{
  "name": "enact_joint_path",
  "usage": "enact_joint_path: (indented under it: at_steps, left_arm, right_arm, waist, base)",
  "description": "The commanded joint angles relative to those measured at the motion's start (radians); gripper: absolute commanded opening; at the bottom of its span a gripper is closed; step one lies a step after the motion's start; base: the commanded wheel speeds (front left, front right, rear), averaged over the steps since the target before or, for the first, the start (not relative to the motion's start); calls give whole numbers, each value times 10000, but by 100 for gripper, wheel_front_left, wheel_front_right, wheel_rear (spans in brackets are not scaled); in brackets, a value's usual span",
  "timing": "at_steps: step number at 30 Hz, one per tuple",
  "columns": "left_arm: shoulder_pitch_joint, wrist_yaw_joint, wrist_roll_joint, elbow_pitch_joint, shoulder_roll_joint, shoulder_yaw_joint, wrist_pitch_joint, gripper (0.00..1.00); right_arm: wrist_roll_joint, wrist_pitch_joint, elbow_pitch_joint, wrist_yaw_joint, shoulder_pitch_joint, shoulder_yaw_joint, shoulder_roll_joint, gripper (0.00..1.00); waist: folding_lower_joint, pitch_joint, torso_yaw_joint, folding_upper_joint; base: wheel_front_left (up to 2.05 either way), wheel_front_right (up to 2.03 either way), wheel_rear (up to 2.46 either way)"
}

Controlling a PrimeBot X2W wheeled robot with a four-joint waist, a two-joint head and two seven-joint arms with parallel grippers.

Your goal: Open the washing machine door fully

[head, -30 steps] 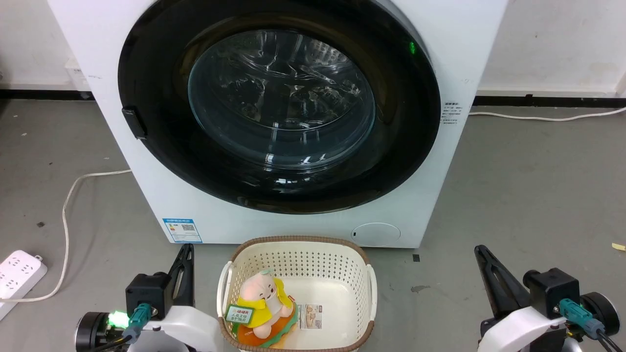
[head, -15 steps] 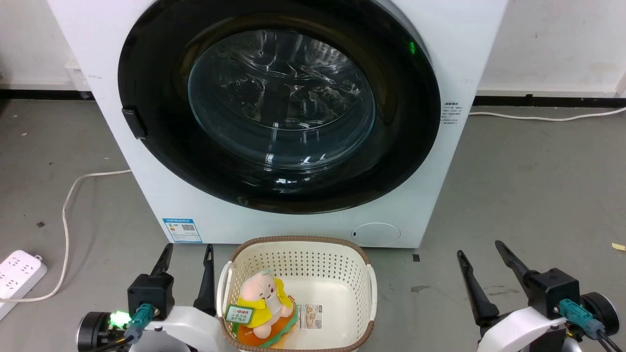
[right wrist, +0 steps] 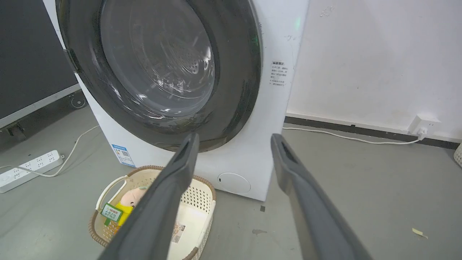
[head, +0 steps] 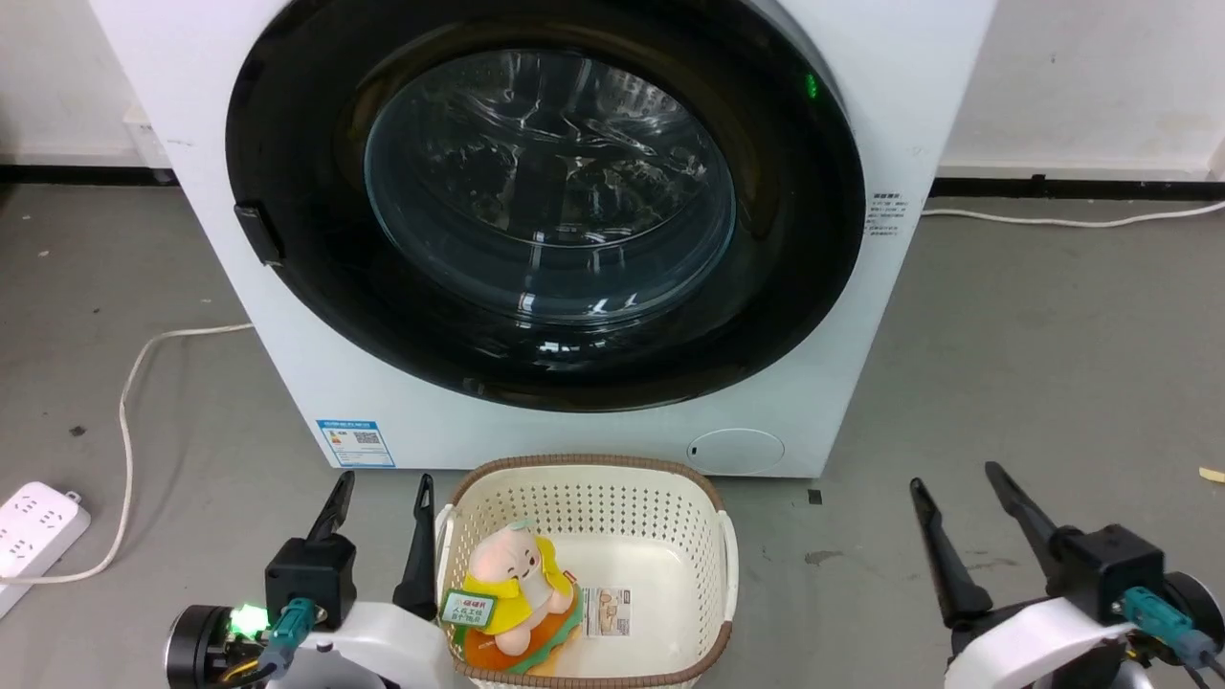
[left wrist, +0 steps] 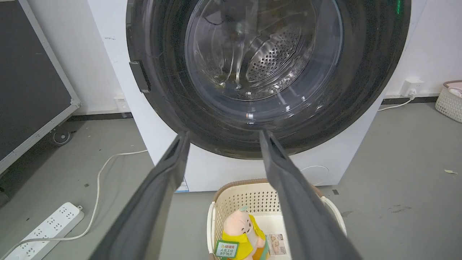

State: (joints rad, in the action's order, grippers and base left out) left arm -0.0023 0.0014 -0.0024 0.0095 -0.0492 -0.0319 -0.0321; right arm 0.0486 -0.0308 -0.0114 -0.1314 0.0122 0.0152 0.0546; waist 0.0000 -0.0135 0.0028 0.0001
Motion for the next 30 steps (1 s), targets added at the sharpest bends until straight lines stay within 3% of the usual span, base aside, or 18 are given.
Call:
enact_joint_path:
  at_steps: [1,21,30]
  left_arm:
    - [-117,76,49,42,-17,-72,-108,100]
    - [-777,271,52,-44,-104,-535,-567,100]
    - [-1066,382,31,-88,-143,-736,-755,100]
  right_arm:
    - [146,-120,-60,1,-120,54,-7,100]
    - [2068,497,16,3,-2146,1019,8,100]
    - [2800,1205,754,3,-3813,1895,-11,100]
  waist:
    - [0,-27,8,-1]
    - [0,-1071,262,-1]
    - [0,-1570,453,-1]
  base:
    - [0,0,0]
    - [0,0,0]
    - [0,0,0]
